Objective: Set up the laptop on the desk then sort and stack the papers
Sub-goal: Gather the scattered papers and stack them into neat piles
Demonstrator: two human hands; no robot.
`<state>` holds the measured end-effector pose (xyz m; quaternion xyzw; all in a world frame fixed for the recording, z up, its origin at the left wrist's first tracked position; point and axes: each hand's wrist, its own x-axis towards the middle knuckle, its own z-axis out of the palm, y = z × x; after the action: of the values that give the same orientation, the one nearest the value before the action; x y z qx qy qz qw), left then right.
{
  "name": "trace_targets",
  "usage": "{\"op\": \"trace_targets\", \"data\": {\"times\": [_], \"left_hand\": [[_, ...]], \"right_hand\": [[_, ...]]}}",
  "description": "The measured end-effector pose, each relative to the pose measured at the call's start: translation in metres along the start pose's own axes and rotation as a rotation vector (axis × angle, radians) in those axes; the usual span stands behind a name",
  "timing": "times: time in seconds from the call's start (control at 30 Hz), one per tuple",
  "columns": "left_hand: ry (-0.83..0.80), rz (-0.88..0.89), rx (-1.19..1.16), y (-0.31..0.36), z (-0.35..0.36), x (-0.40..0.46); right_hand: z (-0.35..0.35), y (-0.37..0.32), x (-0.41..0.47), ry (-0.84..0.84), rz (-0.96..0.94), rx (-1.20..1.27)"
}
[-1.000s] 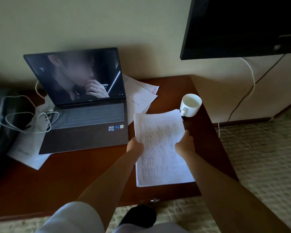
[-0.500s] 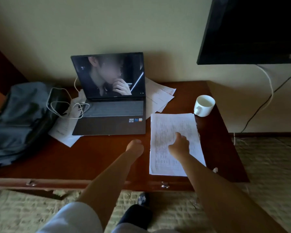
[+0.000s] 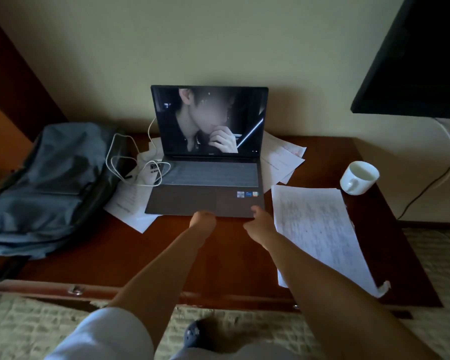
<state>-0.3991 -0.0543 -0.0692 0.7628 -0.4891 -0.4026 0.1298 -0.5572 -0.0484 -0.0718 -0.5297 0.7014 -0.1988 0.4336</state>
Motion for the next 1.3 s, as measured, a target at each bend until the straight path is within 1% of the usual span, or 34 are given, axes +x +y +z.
{"op": "trace_targets", "data": {"times": [0.03,0.07,0.17,0.23,0.3,0.4,0.5,0.57,0.67,0.7,0.77,0.87,0.97,1.07,1.13,1.2,1.3], "left_hand": [[0.002,0.041,0.056,0.000,-0.001,0.003],[0.008,0.069,0.042,0.000,-0.003,0.007],[0.013,0.198,0.141,0.005,-0.007,0.021],[-0.016,0.274,0.195,0.010,-0.004,0.030],[-0.053,0.332,0.252,0.019,0.001,0.034],[-0.123,0.391,0.291,0.032,0.018,0.044],[-0.097,0.443,0.389,0.048,0.033,0.053],[-0.075,0.497,0.489,0.061,0.038,0.056],[-0.124,0.626,0.720,0.079,0.047,0.064],[-0.139,0.658,0.781,0.086,0.050,0.067],[-0.174,0.672,0.823,0.099,0.056,0.076],[-0.201,0.673,0.854,0.120,0.068,0.092],[-0.196,0.759,1.076,0.136,0.075,0.112],[-0.166,0.891,1.285,0.147,0.077,0.131],[-0.169,0.953,1.351,0.155,0.075,0.140],[-0.206,0.999,1.398,0.163,0.074,0.146],[-0.285,0.975,1.314,0.169,0.078,0.159]], "right_hand": [[0.006,-0.003,0.007,0.003,0.000,-0.001],[0.009,-0.005,0.010,0.028,-0.005,0.013],[0.015,-0.016,0.020,0.153,0.006,0.011],[0.015,-0.013,0.029,0.252,0.045,-0.005],[0.011,-0.010,0.034,0.296,0.117,-0.020],[0.003,-0.006,0.048,0.216,0.232,0.107],[-0.008,-0.002,0.066,0.161,0.270,0.140],[-0.019,-0.002,0.078,0.182,0.267,0.157],[-0.041,-0.002,0.096,0.281,0.211,0.139],[-0.050,-0.002,0.102,0.292,0.204,0.140],[-0.066,0.001,0.117,0.292,0.215,0.171],[-0.082,0.007,0.140,0.290,0.258,0.274],[-0.090,0.007,0.160,0.314,0.330,0.381],[-0.095,0.003,0.176,0.296,0.385,0.529],[-0.100,-0.003,0.187,0.304,0.393,0.583],[-0.103,-0.008,0.198,0.280,0.438,0.633],[-0.096,-0.014,0.206,0.167,0.501,0.640]]}}
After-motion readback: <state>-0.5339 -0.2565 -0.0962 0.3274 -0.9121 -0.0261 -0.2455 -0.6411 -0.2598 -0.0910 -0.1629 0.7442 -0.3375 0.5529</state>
